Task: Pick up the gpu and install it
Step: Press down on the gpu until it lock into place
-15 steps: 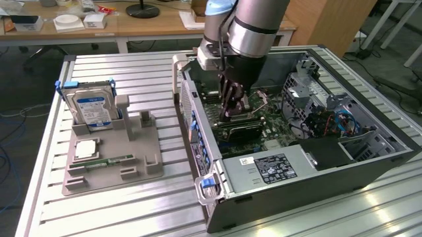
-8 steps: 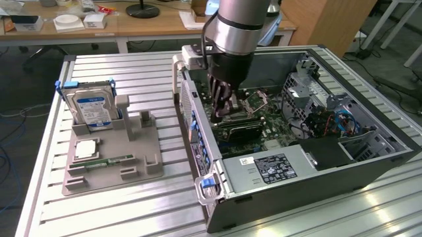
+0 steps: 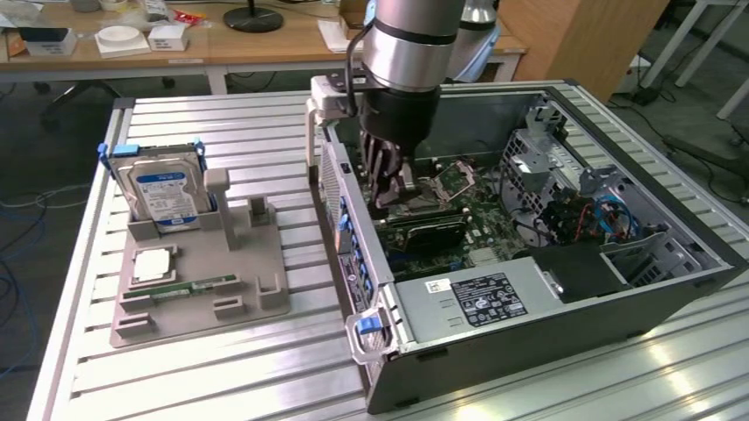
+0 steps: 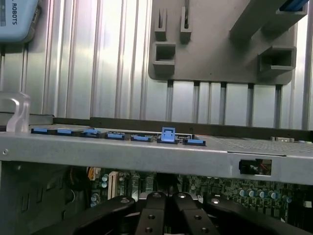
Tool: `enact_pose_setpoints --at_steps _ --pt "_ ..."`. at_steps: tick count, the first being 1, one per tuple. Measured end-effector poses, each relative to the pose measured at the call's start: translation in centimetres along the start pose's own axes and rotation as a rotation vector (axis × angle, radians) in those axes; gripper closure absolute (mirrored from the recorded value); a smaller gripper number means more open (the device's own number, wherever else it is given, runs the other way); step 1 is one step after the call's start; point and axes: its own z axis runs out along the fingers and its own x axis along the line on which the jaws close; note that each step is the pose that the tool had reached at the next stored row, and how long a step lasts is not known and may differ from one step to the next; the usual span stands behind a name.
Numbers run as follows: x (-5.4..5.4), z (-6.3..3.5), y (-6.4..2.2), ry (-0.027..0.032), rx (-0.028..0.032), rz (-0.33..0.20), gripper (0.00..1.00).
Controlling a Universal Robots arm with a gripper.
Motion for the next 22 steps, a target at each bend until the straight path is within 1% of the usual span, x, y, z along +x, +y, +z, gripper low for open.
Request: enact_pose_setpoints --at_steps 4,5,7,10,14,18,22 --pt "-0.49 0.0 0.62 0.0127 0.0003 0.001 0.87" --pt "-0.63 0.0 0.74 0.014 0.0007 0.001 0.87" --pt "-0.7 0.03 0.91 0.0142 0.0027 0.001 0.87" --pt "-0.71 0.13 0.91 0.0126 0.0045 0.001 0.87" --pt "-0.73 0.31 0.94 0.0127 0.0043 0.001 0.87" --pt "-0.76 0.77 0.92 0.014 0.0034 0.001 0.87" --pt "-0.78 0.84 0.73 0.0124 0.0038 0.002 0.87"
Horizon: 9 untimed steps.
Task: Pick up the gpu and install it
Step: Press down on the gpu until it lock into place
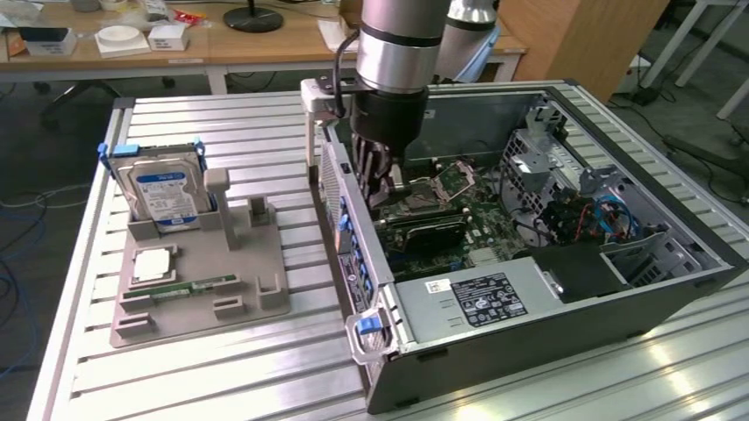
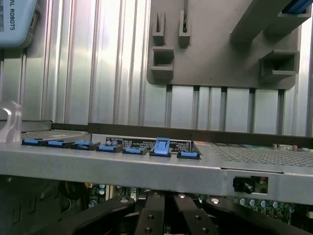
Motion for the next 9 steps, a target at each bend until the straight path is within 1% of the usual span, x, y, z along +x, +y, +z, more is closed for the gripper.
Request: enact_pose_setpoints --at_steps 1,2,4,9 --pt "0.0 0.01 -0.17 -0.0002 0.0006 0.0 0.87" --pt "0.0 0.21 -0.43 -0.0045 0.005 0.0 0.87" --pt "0.0 -0.01 -0.73 -0.0004 0.0012 0.0 0.87" --pt "0.1 -0.07 -1.54 0.0002 0.0032 -0.001 0.87"
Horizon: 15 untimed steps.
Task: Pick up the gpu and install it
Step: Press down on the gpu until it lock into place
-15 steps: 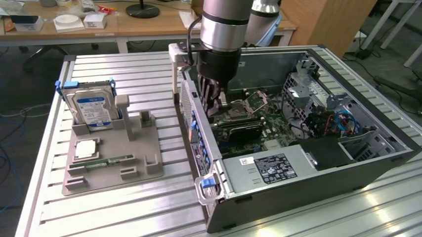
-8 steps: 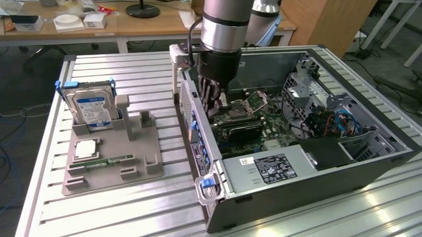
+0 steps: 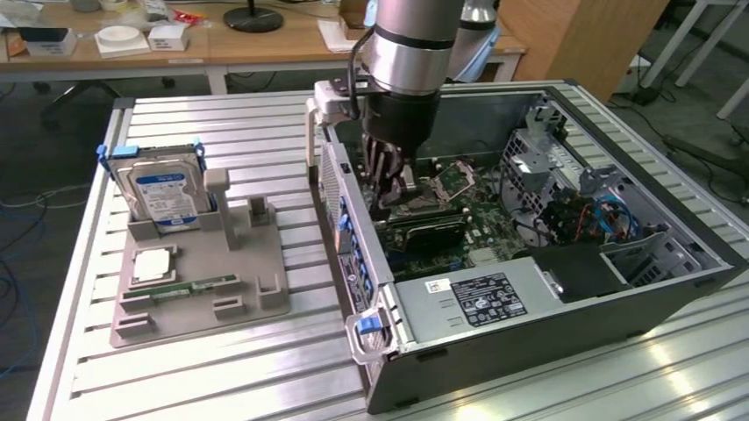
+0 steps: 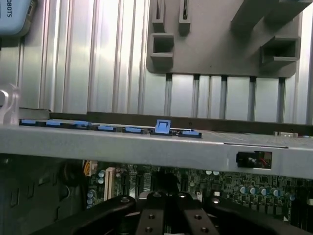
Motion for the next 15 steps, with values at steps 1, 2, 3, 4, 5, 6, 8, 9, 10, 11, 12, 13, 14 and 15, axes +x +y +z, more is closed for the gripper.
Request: enact_pose_setpoints --at_steps 1,2,3,4,5,6,8,9,10,11,12,13,14,15 --pt "0.0 0.01 -0.19 -0.0001 0.0007 0.0 0.87" --pt "0.0 0.01 -0.37 0.0001 0.001 0.0 0.87" --pt "0.0 0.03 -0.57 0.0001 0.0011 0.0 0.87" --pt "0.0 0.09 -0.79 -0.0001 0.0013 -0.001 0.87" --pt "0.0 0.16 -1.03 -0.0001 0.0013 -0.001 0.87" --pt "0.0 0.19 -1.25 0.0 0.0013 -0.001 0.87" --pt "0.0 0.24 -1.68 0.0 0.0016 -0.001 0.87" --pt "0.0 0.27 -1.87 0.0 0.0018 -0.001 0.87" --pt "0.0 0.3 -2.04 0.0 0.002 -0.001 0.87" --pt "0.0 0.32 -2.24 -0.0001 0.0022 -0.001 0.87" --pt "0.0 0.34 -2.36 -0.0002 0.0024 -0.001 0.87" --pt "0.0 0.35 -2.48 -0.0007 0.0023 -0.001 0.87" --pt "0.0 0.36 -2.54 -0.001 0.0024 -0.001 0.87" --pt "0.0 0.36 -2.53 -0.001 0.0023 -0.001 0.87"
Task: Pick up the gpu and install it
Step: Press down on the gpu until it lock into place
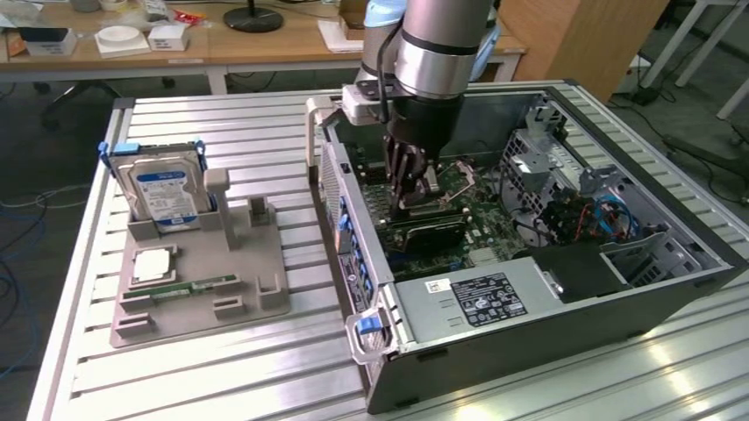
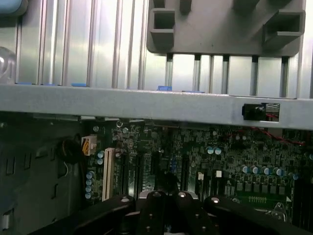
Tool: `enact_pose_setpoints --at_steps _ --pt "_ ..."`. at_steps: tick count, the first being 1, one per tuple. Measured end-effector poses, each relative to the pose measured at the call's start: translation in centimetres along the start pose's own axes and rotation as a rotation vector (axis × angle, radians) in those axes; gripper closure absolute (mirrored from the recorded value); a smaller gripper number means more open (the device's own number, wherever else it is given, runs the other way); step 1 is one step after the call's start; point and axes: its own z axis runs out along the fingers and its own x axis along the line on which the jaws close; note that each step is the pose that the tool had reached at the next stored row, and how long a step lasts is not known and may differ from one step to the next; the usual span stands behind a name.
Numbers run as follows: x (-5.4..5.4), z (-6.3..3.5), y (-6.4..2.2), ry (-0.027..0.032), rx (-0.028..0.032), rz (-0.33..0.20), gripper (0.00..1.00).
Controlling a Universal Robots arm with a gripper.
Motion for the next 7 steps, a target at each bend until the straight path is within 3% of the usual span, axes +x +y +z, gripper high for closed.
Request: enact_pose_setpoints --at_steps 7 --pt "0.0 -0.01 -0.01 0.0001 -0.0001 0.0 0.87"
